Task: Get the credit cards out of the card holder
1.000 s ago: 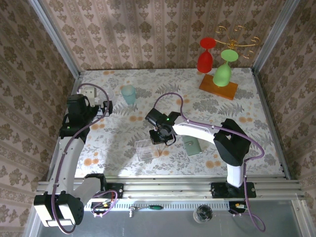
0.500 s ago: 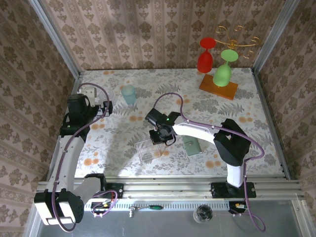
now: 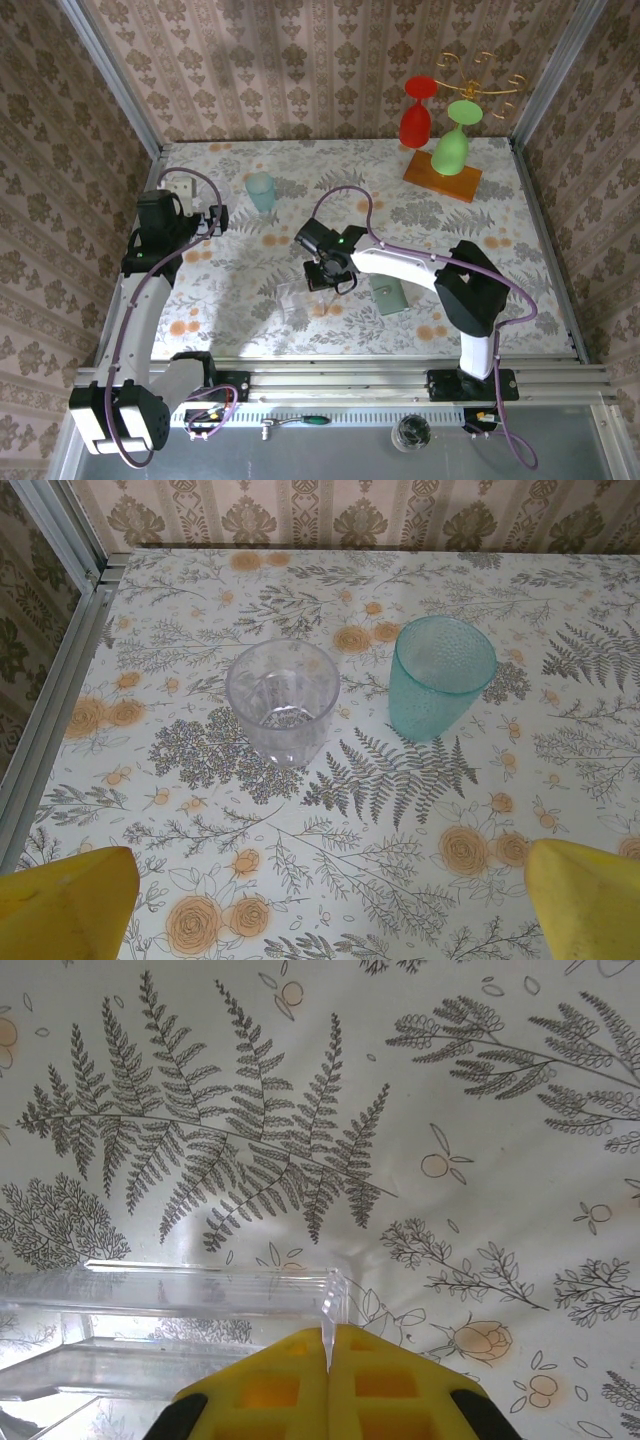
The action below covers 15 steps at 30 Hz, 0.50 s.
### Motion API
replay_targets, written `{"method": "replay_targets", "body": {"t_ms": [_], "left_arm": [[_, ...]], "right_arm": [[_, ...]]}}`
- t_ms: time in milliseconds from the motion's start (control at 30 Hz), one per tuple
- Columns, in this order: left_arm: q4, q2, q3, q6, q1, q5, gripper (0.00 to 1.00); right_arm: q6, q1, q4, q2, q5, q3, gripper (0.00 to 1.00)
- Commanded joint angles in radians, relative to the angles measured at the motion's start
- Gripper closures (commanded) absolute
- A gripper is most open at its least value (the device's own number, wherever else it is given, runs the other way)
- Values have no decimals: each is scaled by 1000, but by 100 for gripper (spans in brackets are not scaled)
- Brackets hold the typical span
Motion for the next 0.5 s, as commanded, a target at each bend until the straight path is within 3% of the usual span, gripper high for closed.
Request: {"method": "replay_targets", "body": {"t_ms": [0, 467], "left_arm": [[-6, 1, 3, 18, 6, -2, 0], [-3, 22, 4, 8, 7, 17, 0]], "right_arm": [[4, -36, -33, -43, 41, 11, 96], [-193, -368, -153, 60, 207, 274, 96]]}}
